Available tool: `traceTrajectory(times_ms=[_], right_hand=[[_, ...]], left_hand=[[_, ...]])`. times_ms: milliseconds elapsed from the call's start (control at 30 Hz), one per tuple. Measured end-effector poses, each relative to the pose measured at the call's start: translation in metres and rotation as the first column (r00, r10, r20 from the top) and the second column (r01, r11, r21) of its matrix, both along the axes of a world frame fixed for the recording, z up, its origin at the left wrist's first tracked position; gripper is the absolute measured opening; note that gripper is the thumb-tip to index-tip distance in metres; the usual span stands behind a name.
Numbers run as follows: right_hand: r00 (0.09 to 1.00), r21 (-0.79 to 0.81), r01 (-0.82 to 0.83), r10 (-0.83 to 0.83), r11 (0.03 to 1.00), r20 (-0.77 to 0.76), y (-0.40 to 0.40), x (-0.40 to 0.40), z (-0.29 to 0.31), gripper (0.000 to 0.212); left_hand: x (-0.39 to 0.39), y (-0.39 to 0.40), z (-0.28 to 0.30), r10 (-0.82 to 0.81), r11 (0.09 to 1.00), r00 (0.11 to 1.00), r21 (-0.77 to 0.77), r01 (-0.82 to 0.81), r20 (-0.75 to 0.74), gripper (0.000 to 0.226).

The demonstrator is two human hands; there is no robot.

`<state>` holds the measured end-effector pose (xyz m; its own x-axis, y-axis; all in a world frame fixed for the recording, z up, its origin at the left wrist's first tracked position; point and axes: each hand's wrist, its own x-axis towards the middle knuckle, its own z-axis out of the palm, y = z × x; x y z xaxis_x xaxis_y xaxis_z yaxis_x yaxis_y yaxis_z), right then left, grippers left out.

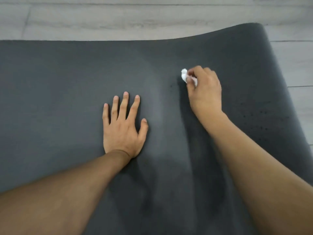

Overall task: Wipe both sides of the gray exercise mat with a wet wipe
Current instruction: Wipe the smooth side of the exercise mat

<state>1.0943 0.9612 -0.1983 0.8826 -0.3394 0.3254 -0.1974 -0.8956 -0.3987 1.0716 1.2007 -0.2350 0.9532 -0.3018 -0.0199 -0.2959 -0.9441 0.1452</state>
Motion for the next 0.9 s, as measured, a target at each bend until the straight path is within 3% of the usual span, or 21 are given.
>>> traceTrajectory(times_ms=[100,267,300,367,433,533,600,667,767,833,900], right_hand=[[0.992,-0.047,0.089,-0.084,0.995,0.094,-0.025,0.075,0.010,0.017],[0.953,-0.044,0.229,-0.233,0.972,-0.195,-0.011,0.145,-0.007,0.029],[0.961,-0.067,0.172,-0.182,0.983,-0.210,0.010,0.153,-0.008,0.030],[0.972,-0.084,-0.105,0.085,0.991,-0.218,0.070,0.170,-0.010,0.029],[0.903,-0.089,-0.381,0.350,0.920,-0.250,0.135,0.176,-0.009,0.031],[0.827,-0.037,-0.526,0.501,0.850,-0.256,0.142,0.174,-0.008,0.032],[0.895,-0.078,-0.428,0.410,0.900,-0.176,0.093,0.166,-0.015,0.030],[0.988,-0.097,-0.148,0.143,0.984,-0.056,0.021,0.150,-0.024,0.029],[0.977,-0.125,0.128,-0.147,0.984,-0.153,-0.044,0.118,-0.021,0.033],[0.952,-0.086,0.241,-0.253,0.967,-0.174,-0.031,0.117,-0.021,0.032],[0.976,0.032,0.170,-0.164,0.985,-0.140,0.022,0.129,-0.021,0.030]], left_hand=[[0.000,0.001,0.000,-0.010,1.000,1.000,0.008,0.010,-0.004,0.070],[0.001,0.003,0.000,-0.015,1.000,1.000,0.006,0.015,0.010,0.070],[0.001,0.002,0.000,-0.015,1.000,1.000,0.004,0.015,0.007,0.070],[0.002,0.002,0.000,-0.015,1.000,1.000,0.002,0.015,0.006,0.070],[0.002,0.004,-0.002,-0.024,1.000,1.000,-0.008,0.024,0.008,0.068],[0.001,0.005,0.000,-0.027,1.000,1.000,-0.011,0.027,0.007,0.069],[0.002,0.003,0.001,-0.023,1.000,1.000,-0.001,0.023,0.009,0.070],[0.002,0.003,0.001,-0.020,1.000,1.000,-0.001,0.020,0.010,0.070],[0.003,0.003,0.002,-0.018,1.000,1.000,-0.003,0.018,0.016,0.070],[0.003,0.002,0.003,-0.018,1.000,1.000,-0.005,0.018,0.007,0.070],[0.002,0.001,0.003,-0.017,1.000,1.000,0.003,0.017,0.002,0.070]])
